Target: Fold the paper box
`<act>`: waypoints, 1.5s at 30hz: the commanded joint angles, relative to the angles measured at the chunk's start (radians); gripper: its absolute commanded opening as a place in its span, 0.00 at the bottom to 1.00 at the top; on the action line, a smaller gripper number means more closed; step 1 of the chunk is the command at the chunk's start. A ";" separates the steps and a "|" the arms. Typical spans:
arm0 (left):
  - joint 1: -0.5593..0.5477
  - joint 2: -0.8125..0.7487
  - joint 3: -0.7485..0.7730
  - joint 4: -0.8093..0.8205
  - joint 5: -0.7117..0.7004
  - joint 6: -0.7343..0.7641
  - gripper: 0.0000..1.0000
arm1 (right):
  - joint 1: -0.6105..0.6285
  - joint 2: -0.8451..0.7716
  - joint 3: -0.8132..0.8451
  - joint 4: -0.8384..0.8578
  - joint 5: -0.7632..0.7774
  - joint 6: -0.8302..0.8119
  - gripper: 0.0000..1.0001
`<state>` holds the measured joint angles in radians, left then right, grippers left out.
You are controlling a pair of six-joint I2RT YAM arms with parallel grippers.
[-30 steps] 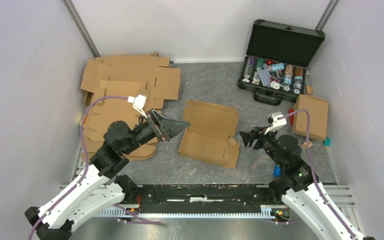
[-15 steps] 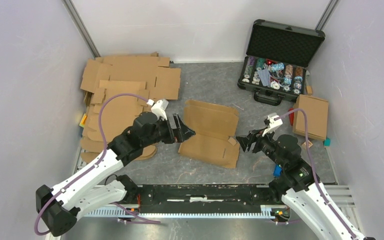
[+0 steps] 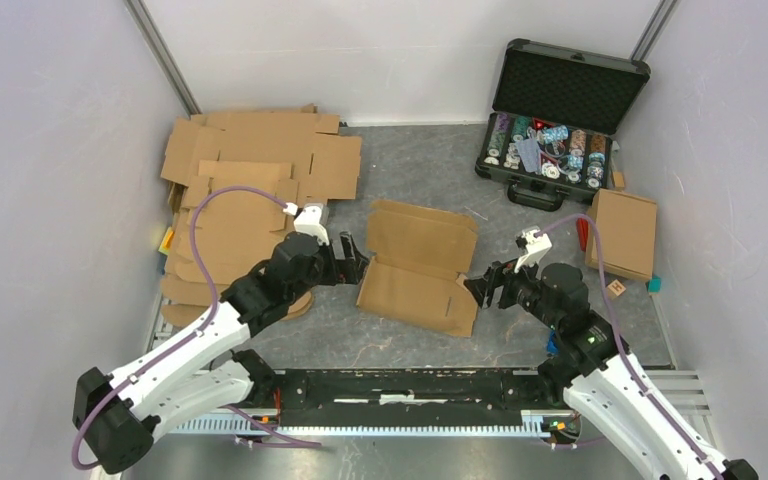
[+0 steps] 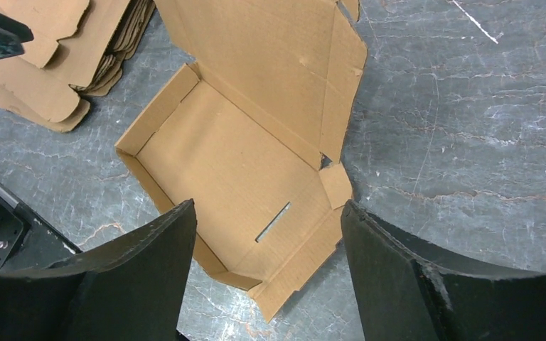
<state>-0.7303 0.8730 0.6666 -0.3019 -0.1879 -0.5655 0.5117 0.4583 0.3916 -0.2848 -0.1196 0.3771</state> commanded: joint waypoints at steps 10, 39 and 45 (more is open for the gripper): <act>0.028 0.042 -0.124 0.251 -0.209 0.164 1.00 | 0.004 0.027 -0.031 0.066 0.048 0.089 0.89; 0.081 0.347 -0.095 0.322 0.063 0.175 0.75 | 0.004 0.063 -0.037 -0.079 0.130 0.096 0.98; 0.080 0.406 -0.085 0.356 0.173 0.188 0.75 | 0.004 0.080 -0.037 -0.070 0.122 0.089 0.98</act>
<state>-0.6518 1.2491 0.5415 0.0002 -0.1146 -0.4232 0.5117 0.5335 0.3618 -0.3748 0.0143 0.4740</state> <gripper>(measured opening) 0.746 0.979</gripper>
